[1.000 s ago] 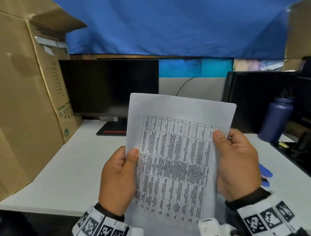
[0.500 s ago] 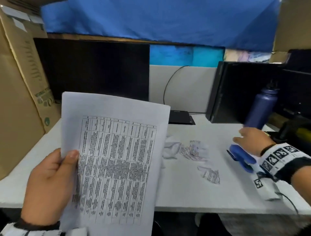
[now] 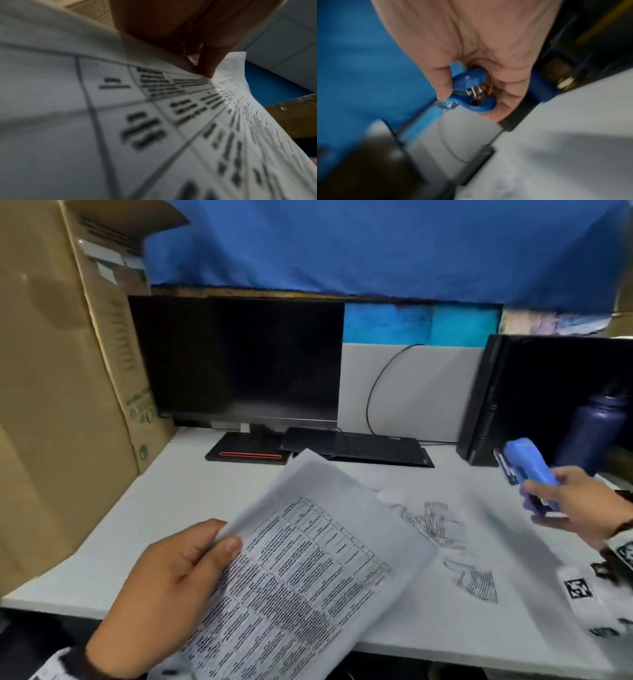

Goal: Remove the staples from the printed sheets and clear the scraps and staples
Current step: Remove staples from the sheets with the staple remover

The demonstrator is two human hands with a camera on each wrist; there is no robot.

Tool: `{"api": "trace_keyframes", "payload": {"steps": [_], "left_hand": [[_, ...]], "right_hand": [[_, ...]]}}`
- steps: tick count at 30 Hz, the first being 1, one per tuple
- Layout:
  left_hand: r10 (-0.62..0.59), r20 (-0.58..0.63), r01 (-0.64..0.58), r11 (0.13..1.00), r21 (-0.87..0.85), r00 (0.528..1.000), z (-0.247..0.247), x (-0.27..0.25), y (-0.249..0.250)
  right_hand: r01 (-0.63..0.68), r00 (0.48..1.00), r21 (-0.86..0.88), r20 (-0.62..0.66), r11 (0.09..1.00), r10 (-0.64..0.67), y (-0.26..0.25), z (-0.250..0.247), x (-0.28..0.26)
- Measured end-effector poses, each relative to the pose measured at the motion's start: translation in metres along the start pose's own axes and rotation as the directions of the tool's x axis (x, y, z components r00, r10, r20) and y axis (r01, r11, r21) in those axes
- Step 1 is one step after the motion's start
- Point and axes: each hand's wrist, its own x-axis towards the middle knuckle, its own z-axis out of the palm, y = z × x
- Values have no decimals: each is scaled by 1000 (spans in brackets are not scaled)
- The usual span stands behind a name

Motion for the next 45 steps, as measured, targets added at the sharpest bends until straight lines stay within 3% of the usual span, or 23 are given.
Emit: {"api": "trace_keyframes", "payload": {"steps": [2, 5, 8, 11, 18, 20, 25, 28, 33, 40, 45], "left_hand": [[2, 23, -2, 1000, -7, 1000, 7, 1, 5], [14, 67, -16, 999, 31, 998, 18, 2, 15], [26, 71, -33, 994, 107, 997, 27, 3, 23], [50, 55, -60, 978, 197, 997, 35, 4, 35], [80, 125, -108, 966, 236, 989, 48, 3, 66], [90, 135, -120, 964, 237, 987, 53, 3, 75], [104, 171, -144, 960, 239, 980, 66, 5, 89], [117, 187, -163, 955, 249, 975, 73, 5, 94], [140, 226, -195, 950, 245, 964, 80, 0, 102], [142, 210, -194, 947, 254, 967, 84, -7, 103], [168, 192, -217, 937, 273, 967, 86, -10, 103]], "right_hand": [[83, 997, 404, -36, 911, -75, -35, 12, -30], [93, 990, 675, 14, 732, -139, -81, 29, -78], [137, 963, 800, 31, 584, -268, -98, 48, -116], [152, 946, 850, 24, 505, -324, -93, 75, -137], [184, 956, 954, -118, 237, -269, -85, 103, -155], [240, 956, 927, -173, 289, -238, -91, 103, -159], [319, 930, 875, -214, 364, -300, -90, 103, -169], [409, 896, 794, -258, 449, -360, -89, 102, -172], [558, 824, 668, -375, 493, -424, -89, 100, -179], [562, 818, 676, -367, 477, -444, -94, 98, -184], [575, 817, 610, -389, 545, -427, -93, 95, -183]]}}
